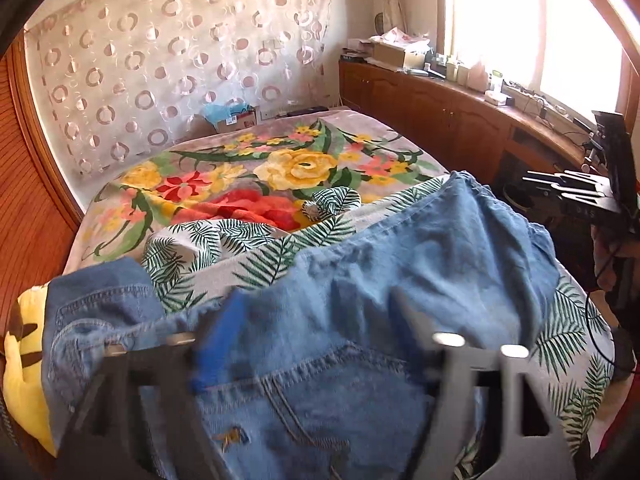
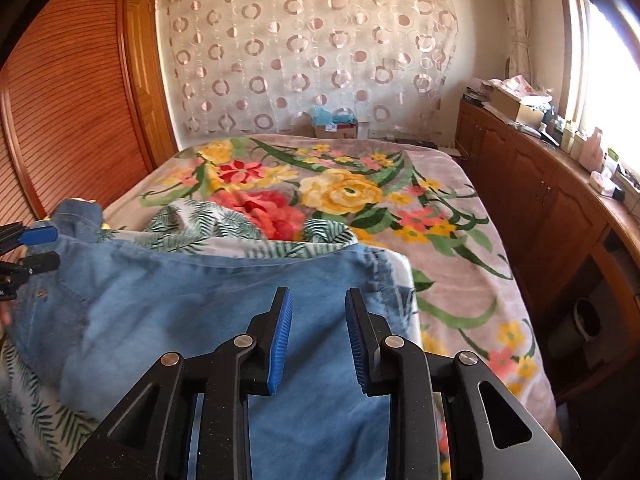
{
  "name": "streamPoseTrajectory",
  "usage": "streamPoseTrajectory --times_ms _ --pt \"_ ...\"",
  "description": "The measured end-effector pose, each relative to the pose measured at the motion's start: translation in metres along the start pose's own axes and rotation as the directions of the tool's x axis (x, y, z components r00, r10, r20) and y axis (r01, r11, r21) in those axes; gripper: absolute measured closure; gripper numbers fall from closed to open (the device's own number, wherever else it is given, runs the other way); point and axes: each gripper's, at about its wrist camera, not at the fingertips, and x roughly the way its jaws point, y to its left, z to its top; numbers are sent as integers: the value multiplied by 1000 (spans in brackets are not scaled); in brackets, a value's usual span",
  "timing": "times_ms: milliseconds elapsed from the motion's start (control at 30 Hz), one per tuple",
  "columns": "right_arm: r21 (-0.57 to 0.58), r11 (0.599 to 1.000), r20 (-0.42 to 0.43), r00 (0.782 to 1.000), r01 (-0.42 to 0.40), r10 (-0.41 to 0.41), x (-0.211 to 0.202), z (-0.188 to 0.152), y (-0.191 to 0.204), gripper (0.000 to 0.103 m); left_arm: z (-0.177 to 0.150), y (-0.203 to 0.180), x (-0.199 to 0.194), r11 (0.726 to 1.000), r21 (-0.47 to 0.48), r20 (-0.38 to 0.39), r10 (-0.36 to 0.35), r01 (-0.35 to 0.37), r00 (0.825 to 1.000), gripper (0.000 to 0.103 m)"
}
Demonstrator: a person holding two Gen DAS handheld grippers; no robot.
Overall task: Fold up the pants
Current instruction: 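Lay the jeans flat and open both grippers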
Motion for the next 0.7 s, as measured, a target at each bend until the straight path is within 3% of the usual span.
streamPoseTrajectory --times_ms 300,700 --pt "-33 996 -2 997 -81 81 -38 -43 30 74 -31 -4 -41 1000 -23 36 11 -10 999 20" --pt "-59 986 -49 987 -153 150 -44 -82 64 73 -91 11 -81 994 -77 37 77 -74 996 20"
